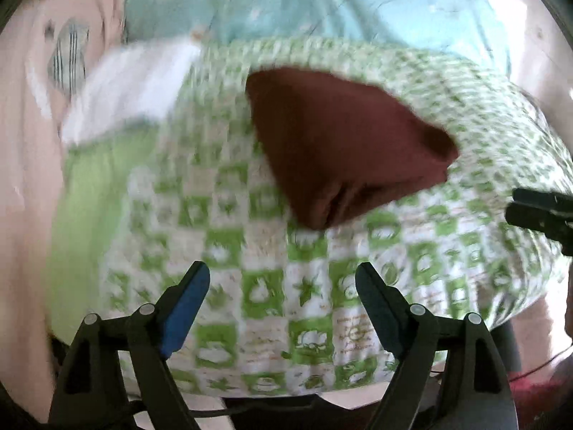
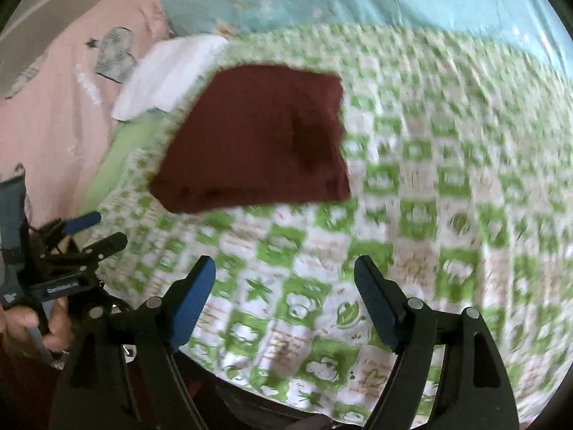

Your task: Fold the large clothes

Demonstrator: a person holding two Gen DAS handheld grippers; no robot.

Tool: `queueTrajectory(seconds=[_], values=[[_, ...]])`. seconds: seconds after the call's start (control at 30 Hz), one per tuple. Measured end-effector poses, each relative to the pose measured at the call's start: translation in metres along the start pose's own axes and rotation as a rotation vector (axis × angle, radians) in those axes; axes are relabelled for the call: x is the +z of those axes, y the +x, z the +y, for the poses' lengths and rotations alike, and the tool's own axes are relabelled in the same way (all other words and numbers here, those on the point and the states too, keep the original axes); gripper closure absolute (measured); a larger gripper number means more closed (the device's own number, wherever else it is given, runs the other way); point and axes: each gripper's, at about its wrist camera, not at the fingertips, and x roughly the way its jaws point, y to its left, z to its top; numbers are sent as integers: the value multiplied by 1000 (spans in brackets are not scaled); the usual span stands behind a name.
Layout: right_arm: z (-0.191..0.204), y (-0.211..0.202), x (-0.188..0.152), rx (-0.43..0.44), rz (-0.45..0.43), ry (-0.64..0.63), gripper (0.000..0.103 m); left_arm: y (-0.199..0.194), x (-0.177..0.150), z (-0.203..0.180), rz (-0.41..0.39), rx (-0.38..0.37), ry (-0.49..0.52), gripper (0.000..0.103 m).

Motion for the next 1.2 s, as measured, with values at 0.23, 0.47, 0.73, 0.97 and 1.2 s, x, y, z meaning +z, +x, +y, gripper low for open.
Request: queueTrajectory(seconds=[0.23,0.47,0.73,0.97,1.2], values=[[11,5,11,-29,-1,-60,0,5,20,-2,24,93,44,1],[12,28,2,-16,55,-50,0,25,16,1,75,99,8,1],[12,29,14,-5,50,-47,0,20,30,6,45,90,-27,1],[10,29,23,-3,46,-46,0,17,41,1,35,76,-13,1],[7,38,26,-1,62,-38,0,25,46,-1,46,64,-21,1]])
